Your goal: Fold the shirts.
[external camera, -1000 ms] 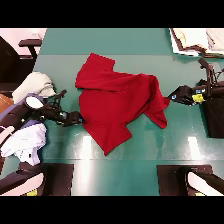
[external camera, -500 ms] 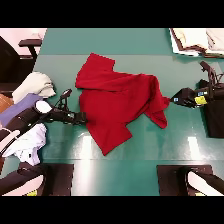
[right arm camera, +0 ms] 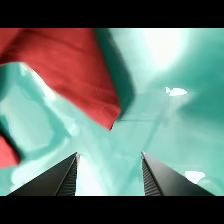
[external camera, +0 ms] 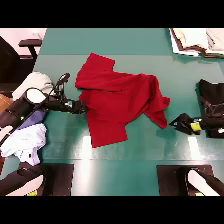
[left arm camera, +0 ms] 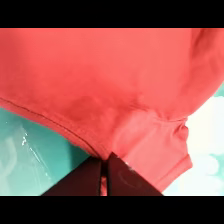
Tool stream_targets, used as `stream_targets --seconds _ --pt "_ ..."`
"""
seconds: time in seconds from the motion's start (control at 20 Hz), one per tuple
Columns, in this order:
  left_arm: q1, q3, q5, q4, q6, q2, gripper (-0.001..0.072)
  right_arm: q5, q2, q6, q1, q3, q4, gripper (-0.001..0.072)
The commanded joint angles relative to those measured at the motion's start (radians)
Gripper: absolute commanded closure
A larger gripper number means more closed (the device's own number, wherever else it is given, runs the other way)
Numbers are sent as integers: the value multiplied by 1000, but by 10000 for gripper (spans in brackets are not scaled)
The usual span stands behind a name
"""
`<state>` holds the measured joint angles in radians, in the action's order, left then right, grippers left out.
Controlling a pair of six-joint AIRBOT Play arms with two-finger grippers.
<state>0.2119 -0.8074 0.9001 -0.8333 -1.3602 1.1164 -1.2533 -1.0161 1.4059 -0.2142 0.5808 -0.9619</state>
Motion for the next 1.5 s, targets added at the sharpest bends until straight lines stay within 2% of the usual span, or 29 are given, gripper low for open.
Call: stream_targets --seconds 0.0,0.25,0.3,0.45,0.5,0.55,0.75,0.9,1.05,1.25,1.45 --pt "0 -10 11 0 0 -2 682 135 -63 -9 40 -79 86 320" --pt "0 -10 25 -2 0 -2 682 237 -179 -8 197 14 104 346" --pt "0 -10 30 -2 1 -2 682 236 -196 -8 213 33 103 389" --pt "0 -10 45 -8 6 -2 682 235 -225 -9 245 66 95 616" --pt "0 -11 56 -8 6 -2 682 238 -219 -9 245 67 96 672" --pt "0 -20 77 -8 6 -4 683 237 -202 -10 245 67 96 689" --pt "-8 -161 158 -86 -8 -124 683 137 -28 -38 197 164 97 689" --pt "-75 -415 229 -118 -28 -245 683 3 121 -38 95 408 98 690" --pt "-113 -741 229 -153 -29 -306 682 -62 216 -38 -9 718 97 689" --pt "-113 -1143 218 -221 -50 -312 683 -71 274 -38 -140 1085 96 689" --pt "-113 -1327 182 -414 -132 -314 684 -165 224 -23 -254 1361 97 689"
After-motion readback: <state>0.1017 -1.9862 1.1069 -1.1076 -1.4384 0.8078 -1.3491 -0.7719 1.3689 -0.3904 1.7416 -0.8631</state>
